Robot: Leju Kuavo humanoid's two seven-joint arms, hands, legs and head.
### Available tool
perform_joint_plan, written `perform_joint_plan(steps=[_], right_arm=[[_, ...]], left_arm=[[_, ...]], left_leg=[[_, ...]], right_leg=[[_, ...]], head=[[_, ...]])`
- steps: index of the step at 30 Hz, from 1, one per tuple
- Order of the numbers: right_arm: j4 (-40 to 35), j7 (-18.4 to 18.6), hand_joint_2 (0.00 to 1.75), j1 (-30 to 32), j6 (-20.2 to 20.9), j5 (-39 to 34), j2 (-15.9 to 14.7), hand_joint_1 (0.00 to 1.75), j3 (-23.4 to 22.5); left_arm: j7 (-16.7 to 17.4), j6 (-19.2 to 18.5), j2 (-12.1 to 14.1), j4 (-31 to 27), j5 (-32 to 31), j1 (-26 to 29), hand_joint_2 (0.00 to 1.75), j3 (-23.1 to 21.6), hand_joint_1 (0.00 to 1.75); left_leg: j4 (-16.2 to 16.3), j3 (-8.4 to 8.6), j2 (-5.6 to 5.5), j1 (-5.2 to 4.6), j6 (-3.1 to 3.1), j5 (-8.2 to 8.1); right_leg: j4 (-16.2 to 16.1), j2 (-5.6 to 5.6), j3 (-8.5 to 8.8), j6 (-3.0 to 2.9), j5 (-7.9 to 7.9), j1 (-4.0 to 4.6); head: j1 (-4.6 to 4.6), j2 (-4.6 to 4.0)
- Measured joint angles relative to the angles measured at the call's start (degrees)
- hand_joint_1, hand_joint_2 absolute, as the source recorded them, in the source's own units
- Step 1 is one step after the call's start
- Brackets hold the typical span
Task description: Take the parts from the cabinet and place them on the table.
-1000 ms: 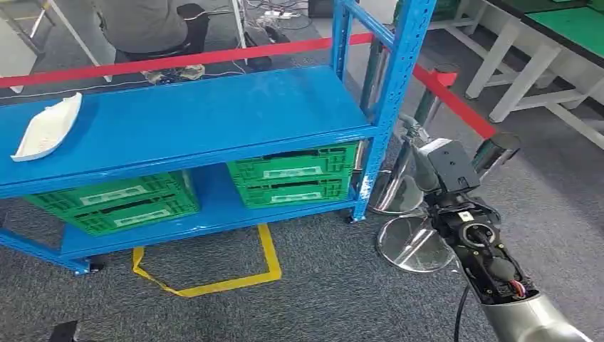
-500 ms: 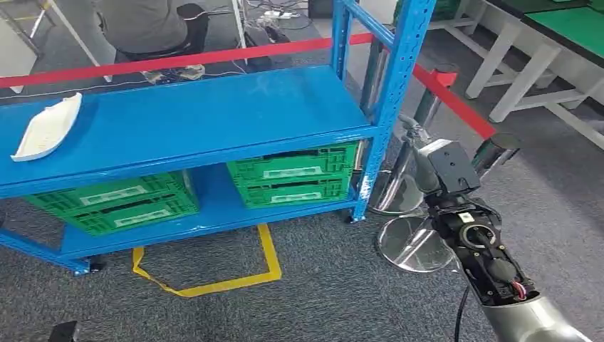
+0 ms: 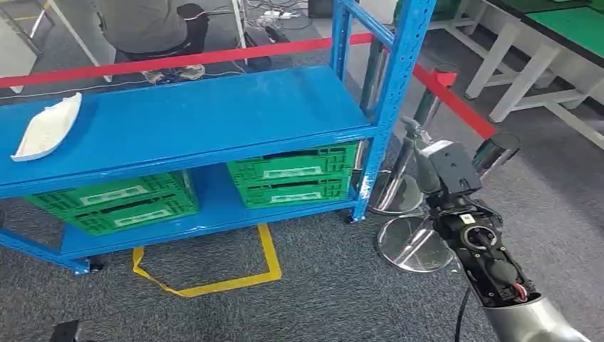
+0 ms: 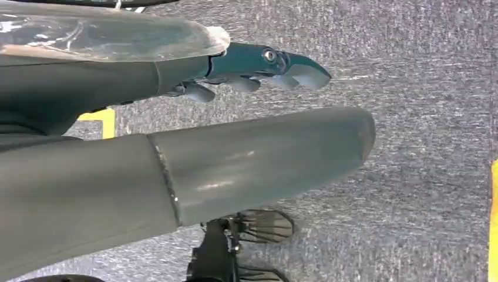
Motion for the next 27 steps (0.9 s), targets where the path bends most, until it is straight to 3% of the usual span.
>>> perform_joint_plan(steps=[12,27], right_arm=[[-0.02,-0.50,0.00,0.35,-0.81,1.05,0.00,0.00,-0.15],[-0.96,-0.33,0.00,0.64,-0.07,1.38,0.02,0.00,-1.09]], left_arm=[[0.59,-1.22,-0.07,0.00,0.04,-0.40,0.00,-0.02,0.00],[-0.70,1.92,-0.26,0.00,0.76,0.04,0.00,0.00,0.00]], left_leg=[[0.00,0.01,0.01,0.00,0.00,0.00],[0.00,0.00,0.02,0.00,0.00,0.00]], right_leg=[[0.00,0.01,0.00,0.00,0.00,0.00],[0.00,0.01,0.01,0.00,0.00,0.00]], head=[[-0.02,0.00],[0.00,0.00]])
